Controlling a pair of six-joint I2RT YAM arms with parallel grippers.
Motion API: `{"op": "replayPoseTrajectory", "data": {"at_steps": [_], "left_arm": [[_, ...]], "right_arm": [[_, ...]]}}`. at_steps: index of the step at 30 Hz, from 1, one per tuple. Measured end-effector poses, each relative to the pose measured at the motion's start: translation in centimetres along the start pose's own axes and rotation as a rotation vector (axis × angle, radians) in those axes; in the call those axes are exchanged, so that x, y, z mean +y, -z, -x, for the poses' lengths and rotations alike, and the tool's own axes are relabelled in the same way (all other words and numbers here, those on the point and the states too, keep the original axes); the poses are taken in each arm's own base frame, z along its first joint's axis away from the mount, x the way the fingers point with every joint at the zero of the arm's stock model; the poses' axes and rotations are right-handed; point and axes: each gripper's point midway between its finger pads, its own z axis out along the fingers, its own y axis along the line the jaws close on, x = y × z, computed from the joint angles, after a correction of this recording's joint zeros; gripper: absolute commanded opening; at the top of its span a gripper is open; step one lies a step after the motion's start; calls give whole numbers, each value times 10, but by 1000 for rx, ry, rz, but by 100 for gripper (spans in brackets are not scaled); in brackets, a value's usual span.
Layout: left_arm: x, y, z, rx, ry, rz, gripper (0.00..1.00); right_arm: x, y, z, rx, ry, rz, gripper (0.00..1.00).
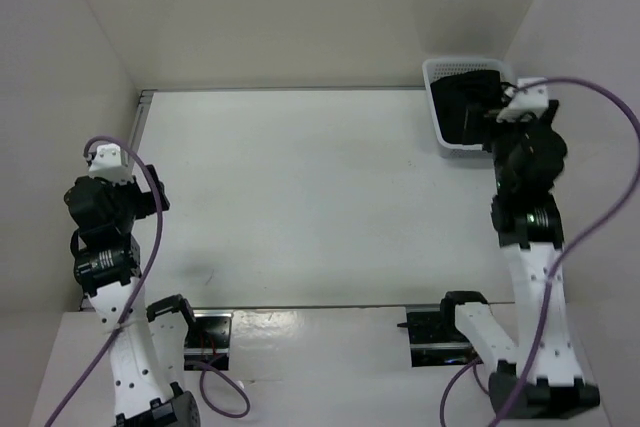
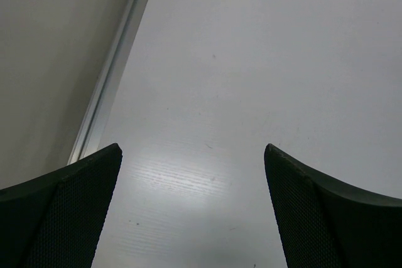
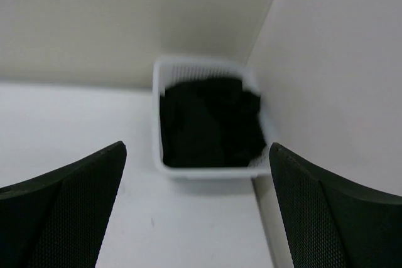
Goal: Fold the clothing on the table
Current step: Grab the skirt from the pile
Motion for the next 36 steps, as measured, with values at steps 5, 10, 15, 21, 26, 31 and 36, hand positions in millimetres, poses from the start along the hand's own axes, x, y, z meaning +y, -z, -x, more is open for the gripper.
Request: {"op": "replayPoseTrajectory", "data": {"at_steps": [5, 10, 15, 21, 26, 31, 36], "left_arm": [[0, -2, -13, 59, -4, -2, 100], [0, -3, -14, 68, -7, -1, 100], [3, -10, -22, 111, 0, 8, 100], [5, -14, -27, 137, -11, 10, 100], [6, -17, -30, 153, -12, 9, 100], [6, -17, -30, 155, -12, 9, 100], [6, -17, -30, 155, -13, 9, 100]], "right_arm": [[32, -58, -135, 443, 35, 86, 98], [36, -91, -227, 733, 9, 97, 98], [16, -164, -263, 797, -52, 42, 97], [6, -236, -286, 773, -84, 19, 92], [12, -270, -327, 813, -94, 22, 92], [20, -274, -376, 901, -89, 33, 88], [25, -274, -406, 958, -72, 49, 62]]}}
